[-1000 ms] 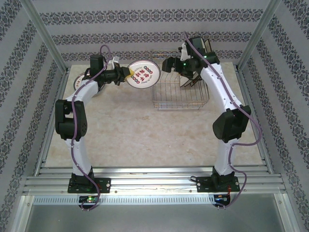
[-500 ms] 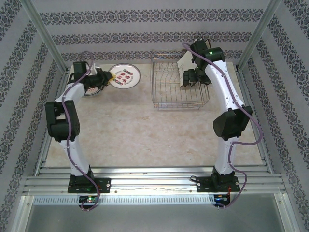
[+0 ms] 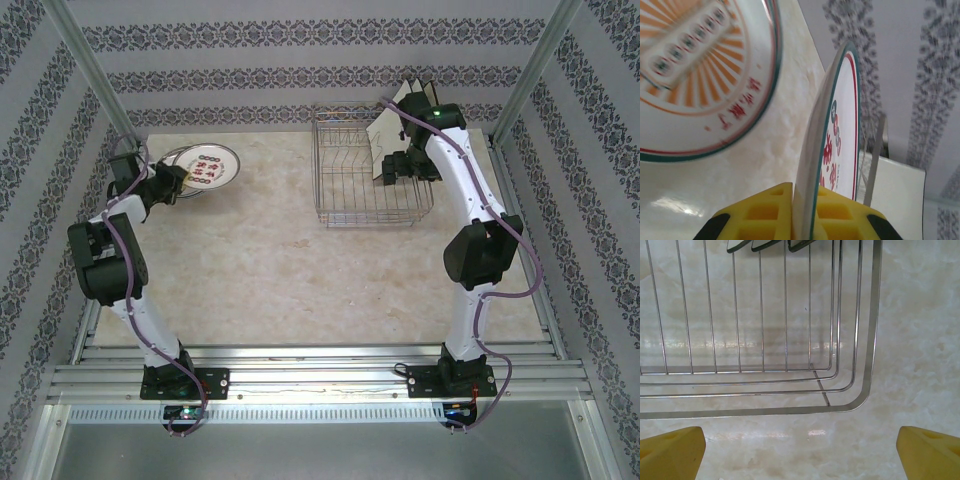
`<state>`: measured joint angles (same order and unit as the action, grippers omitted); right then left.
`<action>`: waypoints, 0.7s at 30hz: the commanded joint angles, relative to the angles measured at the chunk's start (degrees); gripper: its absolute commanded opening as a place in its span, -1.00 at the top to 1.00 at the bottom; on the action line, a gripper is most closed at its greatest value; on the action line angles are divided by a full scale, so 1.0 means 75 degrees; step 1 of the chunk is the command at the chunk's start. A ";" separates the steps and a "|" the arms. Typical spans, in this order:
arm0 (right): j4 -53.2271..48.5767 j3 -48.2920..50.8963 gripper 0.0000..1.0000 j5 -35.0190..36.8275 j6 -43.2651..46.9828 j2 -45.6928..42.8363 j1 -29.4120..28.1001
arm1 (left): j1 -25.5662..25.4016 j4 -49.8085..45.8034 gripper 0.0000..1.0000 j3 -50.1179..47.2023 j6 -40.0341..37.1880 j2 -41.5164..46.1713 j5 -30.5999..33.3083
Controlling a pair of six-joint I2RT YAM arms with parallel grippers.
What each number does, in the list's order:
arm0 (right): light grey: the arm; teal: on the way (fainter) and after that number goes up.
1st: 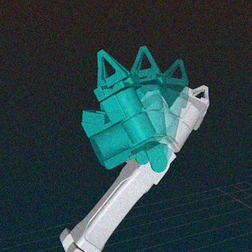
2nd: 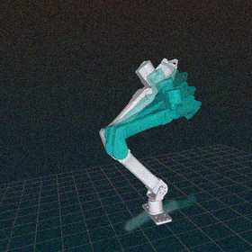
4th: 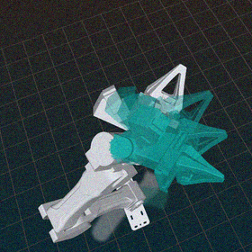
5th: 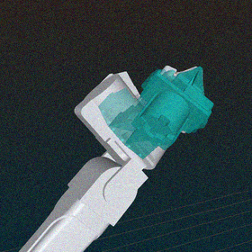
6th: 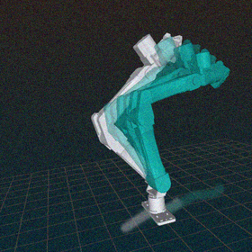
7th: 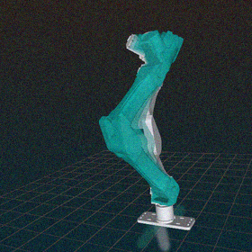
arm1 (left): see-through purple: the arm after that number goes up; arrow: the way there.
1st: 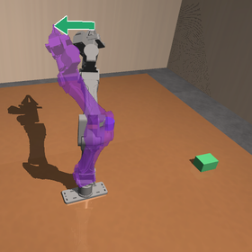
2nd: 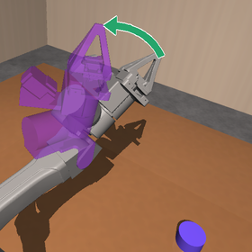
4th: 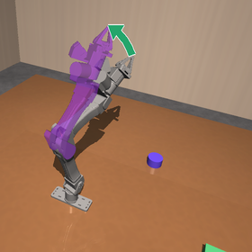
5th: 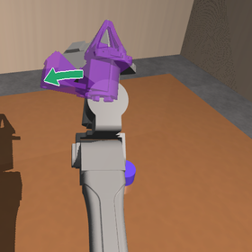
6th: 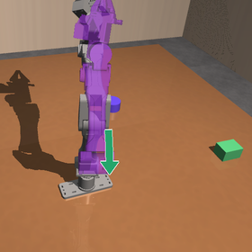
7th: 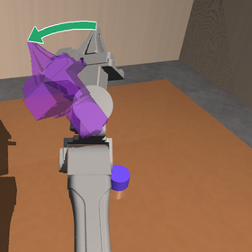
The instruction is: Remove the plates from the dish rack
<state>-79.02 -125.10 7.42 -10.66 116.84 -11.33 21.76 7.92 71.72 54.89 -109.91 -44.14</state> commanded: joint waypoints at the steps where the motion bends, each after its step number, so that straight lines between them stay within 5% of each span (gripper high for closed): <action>1: 0.0050 0.0133 -0.96 -0.0119 0.0115 -0.0163 0.0166 | 0.0201 0.1170 1.00 -0.0126 0.0599 -0.0026 0.0783; 9: -0.0170 -0.0301 -0.96 -0.0195 0.0166 0.0117 0.0285 | 0.0274 0.1806 1.00 -0.0480 0.1012 -0.0267 0.2225; 21: -0.0346 -0.0915 -0.96 -0.0380 0.0164 0.0674 0.0292 | 0.0274 0.1920 1.00 -0.0037 0.1202 -0.1149 0.2626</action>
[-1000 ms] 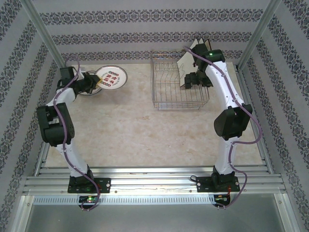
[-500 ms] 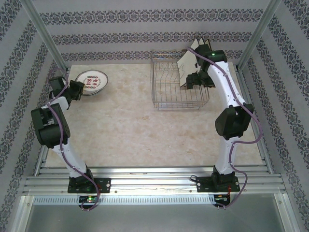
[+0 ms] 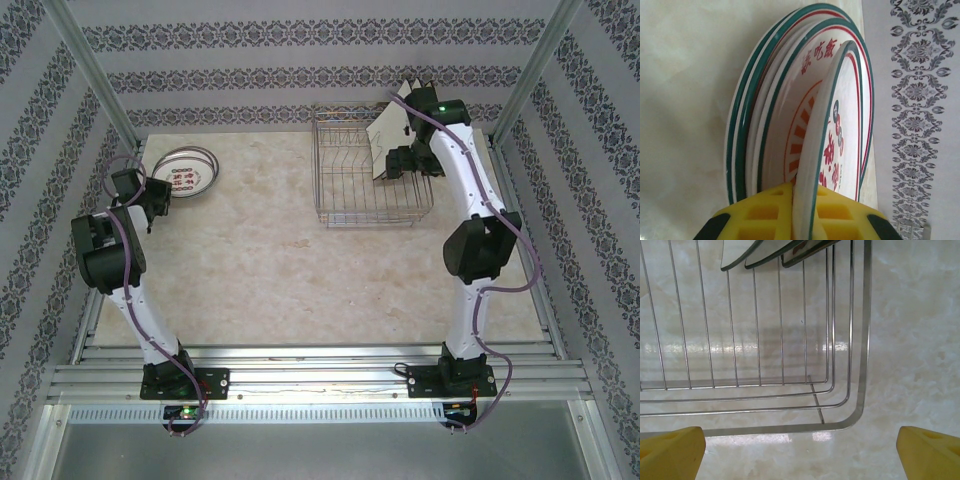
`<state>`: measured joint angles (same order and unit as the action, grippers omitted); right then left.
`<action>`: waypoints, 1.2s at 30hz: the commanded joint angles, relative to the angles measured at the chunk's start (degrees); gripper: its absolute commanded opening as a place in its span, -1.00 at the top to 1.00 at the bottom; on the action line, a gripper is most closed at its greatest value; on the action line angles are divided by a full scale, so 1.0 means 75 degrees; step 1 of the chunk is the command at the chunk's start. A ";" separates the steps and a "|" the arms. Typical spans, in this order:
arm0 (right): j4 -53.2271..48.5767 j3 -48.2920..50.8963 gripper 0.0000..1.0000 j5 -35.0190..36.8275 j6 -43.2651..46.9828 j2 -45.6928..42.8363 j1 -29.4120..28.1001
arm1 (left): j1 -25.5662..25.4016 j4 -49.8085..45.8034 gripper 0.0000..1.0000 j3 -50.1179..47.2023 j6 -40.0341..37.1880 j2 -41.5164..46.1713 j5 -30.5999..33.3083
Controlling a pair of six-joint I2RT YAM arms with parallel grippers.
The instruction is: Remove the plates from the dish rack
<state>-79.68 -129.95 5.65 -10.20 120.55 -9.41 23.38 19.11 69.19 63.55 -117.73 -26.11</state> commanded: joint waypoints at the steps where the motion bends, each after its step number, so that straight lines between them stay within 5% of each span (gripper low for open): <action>1: -0.0268 -0.0303 -0.96 -0.0186 0.0098 0.0230 0.0037 | 0.0059 0.0413 1.00 0.0353 0.0035 -0.0153 0.0255; 12: -0.0335 -0.0713 -0.96 -0.0425 0.0147 0.0644 0.0107 | 0.0012 0.0029 0.98 0.0892 -0.0102 -0.0520 0.0178; 36: -0.0275 -0.0535 -0.96 -0.0665 0.0149 0.0521 0.0118 | -0.0416 -0.3695 0.10 0.1809 -0.2008 -0.0030 0.1272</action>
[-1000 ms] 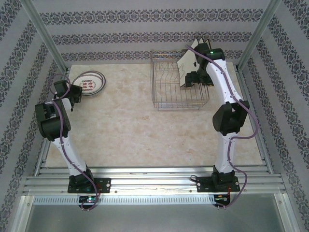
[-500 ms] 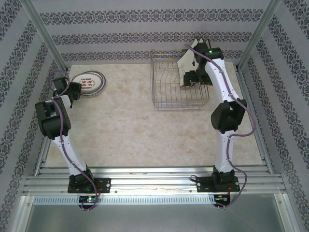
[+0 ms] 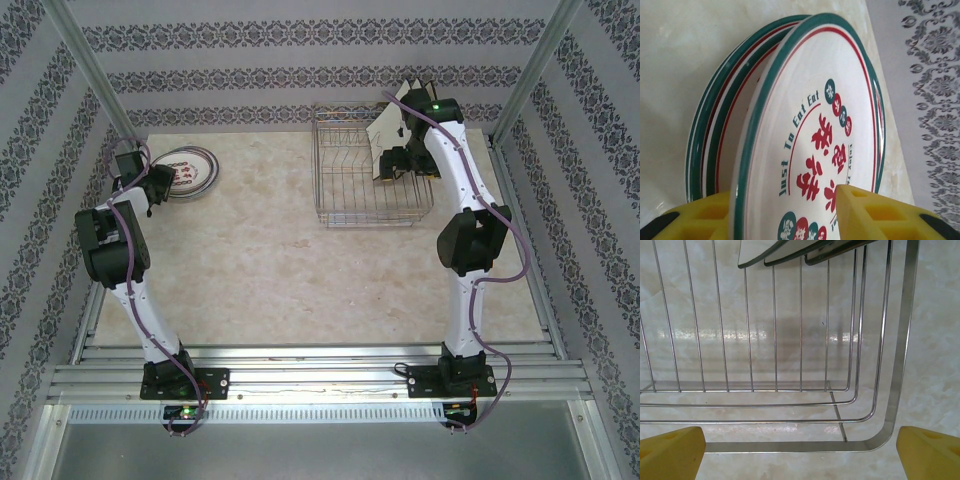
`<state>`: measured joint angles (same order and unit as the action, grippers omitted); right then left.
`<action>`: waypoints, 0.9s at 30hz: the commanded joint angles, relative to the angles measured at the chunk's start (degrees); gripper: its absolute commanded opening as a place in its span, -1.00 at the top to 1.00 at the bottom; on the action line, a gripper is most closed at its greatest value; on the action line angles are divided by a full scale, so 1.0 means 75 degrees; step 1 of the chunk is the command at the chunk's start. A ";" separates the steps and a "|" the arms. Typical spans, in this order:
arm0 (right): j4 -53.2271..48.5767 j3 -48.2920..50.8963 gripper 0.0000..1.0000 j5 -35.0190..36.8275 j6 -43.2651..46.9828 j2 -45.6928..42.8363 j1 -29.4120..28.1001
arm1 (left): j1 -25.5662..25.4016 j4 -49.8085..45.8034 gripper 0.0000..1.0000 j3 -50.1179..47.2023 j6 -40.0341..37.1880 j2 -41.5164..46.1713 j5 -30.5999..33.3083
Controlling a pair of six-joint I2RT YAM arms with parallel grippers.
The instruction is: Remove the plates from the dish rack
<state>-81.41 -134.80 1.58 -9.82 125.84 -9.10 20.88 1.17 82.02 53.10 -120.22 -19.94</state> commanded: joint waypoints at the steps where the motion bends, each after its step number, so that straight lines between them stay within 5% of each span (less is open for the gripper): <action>1: -0.0024 0.0152 -0.96 -0.0126 0.0102 -0.0208 0.0077 | -0.0101 -0.1485 0.09 0.0142 -0.0714 0.0357 0.0547; 14: 0.0275 0.0779 -0.96 -0.0199 0.0084 -0.0744 0.0075 | -0.0293 -0.3292 -0.23 0.0752 -0.1805 0.0692 0.1351; 18: 0.0315 0.0823 -0.96 -0.0221 0.0088 -0.0908 0.0073 | -0.0485 -0.3530 -0.56 0.0609 -0.2412 0.1223 0.1639; 19: 0.0330 0.0835 -0.96 -0.0250 0.0085 -0.0960 0.0066 | -0.0579 -0.3807 -0.98 0.0660 -0.2669 0.1390 0.1867; 27: 0.0021 -0.0379 -0.96 -0.0122 0.0041 -0.0771 0.0077 | -0.1473 -0.7183 -0.99 0.2517 -0.4727 0.1648 0.2474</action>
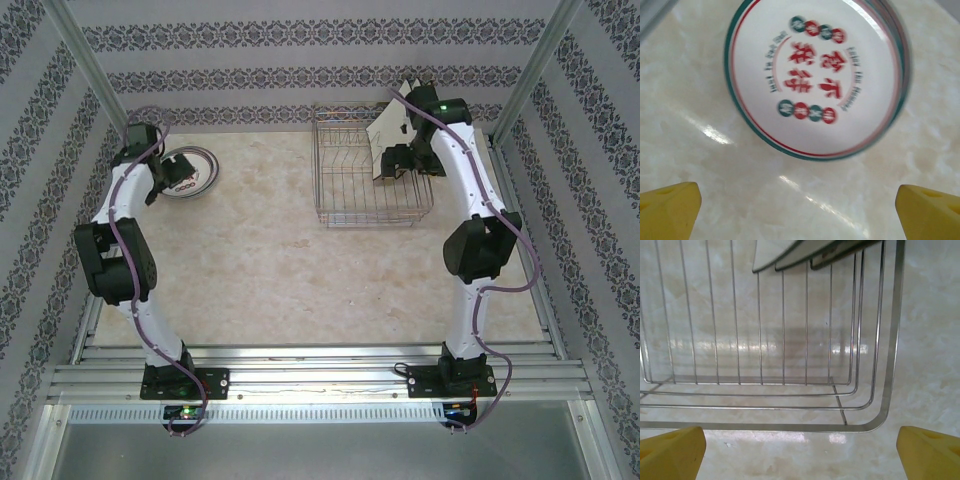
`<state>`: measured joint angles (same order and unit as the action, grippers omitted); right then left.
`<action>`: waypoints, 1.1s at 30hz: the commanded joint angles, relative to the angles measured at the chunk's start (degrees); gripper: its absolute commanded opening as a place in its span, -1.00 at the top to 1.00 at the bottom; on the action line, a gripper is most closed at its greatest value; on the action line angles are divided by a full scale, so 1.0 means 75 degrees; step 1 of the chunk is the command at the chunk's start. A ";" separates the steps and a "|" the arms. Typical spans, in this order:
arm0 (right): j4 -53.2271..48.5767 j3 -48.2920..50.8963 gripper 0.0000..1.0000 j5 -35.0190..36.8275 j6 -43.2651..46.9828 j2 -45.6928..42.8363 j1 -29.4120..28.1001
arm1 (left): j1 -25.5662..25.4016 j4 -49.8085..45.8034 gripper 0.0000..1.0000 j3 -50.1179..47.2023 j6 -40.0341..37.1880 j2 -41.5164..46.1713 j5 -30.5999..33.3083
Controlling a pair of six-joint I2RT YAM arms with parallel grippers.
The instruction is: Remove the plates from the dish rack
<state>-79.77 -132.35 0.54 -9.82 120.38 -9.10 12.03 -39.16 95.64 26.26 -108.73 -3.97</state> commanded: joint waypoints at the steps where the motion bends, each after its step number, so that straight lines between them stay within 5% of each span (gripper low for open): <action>1: -0.0276 -0.1071 -0.96 0.0054 0.0044 0.0088 0.0080 | -0.0421 -0.2270 -0.99 0.1069 -0.1288 -0.0009 0.0360; 8: -0.0495 -0.3524 -0.96 0.0346 0.0163 0.1221 0.0102 | -0.1258 -0.4165 -0.99 0.3093 -0.1667 -0.0979 -0.0088; 19: 0.1220 -0.3199 -0.96 0.0902 0.0241 0.1634 0.0101 | -0.2163 -0.5725 -0.99 0.5555 -0.1903 -0.2487 0.0189; 33: 0.2373 -0.3692 -0.96 0.0906 0.0000 0.2780 0.0194 | -0.2247 -0.6152 -0.99 0.6268 -0.1896 -0.2958 0.0226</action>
<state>-65.56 -158.32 8.34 -8.80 139.41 -8.34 -4.51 -81.78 140.75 12.97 -129.93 -3.11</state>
